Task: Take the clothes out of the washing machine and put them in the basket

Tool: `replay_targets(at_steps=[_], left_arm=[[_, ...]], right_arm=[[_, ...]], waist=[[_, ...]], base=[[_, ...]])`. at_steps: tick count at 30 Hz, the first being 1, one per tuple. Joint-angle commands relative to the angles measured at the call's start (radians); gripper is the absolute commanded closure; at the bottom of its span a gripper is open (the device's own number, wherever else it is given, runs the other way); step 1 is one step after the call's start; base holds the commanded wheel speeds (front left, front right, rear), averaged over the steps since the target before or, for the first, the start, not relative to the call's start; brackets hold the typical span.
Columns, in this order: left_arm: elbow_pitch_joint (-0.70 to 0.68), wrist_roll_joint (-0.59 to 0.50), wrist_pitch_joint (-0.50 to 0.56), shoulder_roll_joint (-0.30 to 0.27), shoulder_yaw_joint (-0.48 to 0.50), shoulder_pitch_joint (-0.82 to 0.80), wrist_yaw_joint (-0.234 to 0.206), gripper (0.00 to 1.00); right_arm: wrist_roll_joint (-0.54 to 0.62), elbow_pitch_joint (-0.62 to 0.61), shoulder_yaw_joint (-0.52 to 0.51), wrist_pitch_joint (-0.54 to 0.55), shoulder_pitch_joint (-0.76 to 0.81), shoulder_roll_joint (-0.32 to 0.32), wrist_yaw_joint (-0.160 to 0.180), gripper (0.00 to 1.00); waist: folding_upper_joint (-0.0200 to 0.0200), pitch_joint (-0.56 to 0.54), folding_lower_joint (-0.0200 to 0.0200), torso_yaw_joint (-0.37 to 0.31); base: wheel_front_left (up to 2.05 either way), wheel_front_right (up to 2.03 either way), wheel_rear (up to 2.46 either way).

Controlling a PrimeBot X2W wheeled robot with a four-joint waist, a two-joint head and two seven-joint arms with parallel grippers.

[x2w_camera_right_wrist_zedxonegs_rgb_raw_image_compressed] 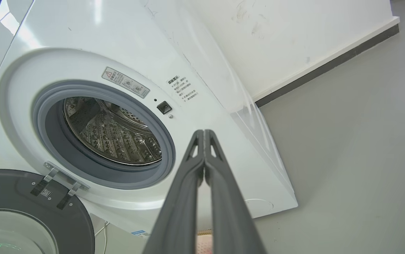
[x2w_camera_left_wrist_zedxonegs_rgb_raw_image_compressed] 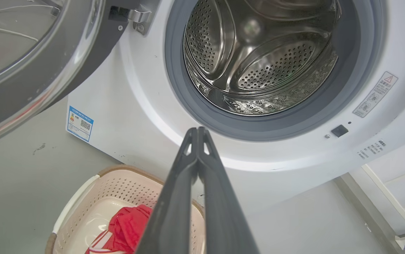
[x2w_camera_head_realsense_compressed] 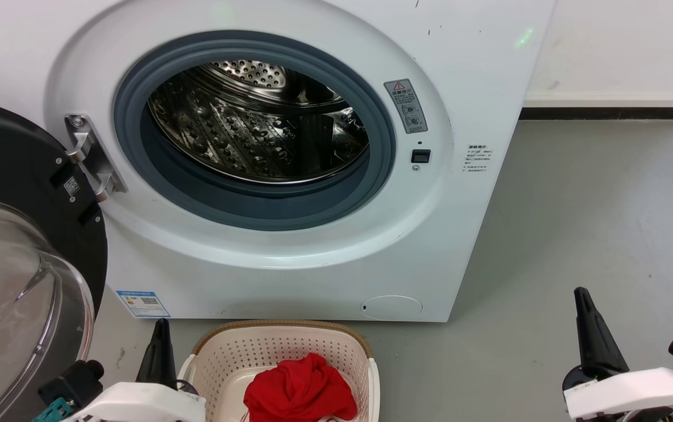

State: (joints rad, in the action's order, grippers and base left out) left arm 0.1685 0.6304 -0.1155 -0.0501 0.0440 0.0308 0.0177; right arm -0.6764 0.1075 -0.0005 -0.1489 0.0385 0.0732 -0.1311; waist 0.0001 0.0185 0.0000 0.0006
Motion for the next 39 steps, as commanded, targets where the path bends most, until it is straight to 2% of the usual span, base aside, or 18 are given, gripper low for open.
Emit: replay_targets(at_steps=[1, 21, 39], left_arm=[[-0.007, 0.042, 0.008, -0.001, 0.007, -0.029, 0.008, 1.0], [0.017, 0.32, 0.074, -0.001, 0.026, -0.065, 0.039, 1.0], [0.036, 0.528, 0.124, 0.0, 0.041, -0.09, 0.064, 1.0]], right_arm=[[-0.045, -0.004, -0.004, 0.006, -0.031, 0.009, 0.0, 1.0], [-0.325, 0.037, -0.017, 0.067, -0.067, 0.014, 0.0, 1.0], [-0.53, 0.067, -0.032, 0.116, -0.094, 0.015, 0.0, 1.0]], waist=[[-0.0001, 0.0, 0.0, 0.0], [-0.0001, -0.004, 0.0, 0.0], [-0.0001, -0.007, 0.0, 0.0]], base=[[0.0, 0.0, 0.0], [0.0, 0.0, 0.0], [0.0, 0.0, 0.0]])
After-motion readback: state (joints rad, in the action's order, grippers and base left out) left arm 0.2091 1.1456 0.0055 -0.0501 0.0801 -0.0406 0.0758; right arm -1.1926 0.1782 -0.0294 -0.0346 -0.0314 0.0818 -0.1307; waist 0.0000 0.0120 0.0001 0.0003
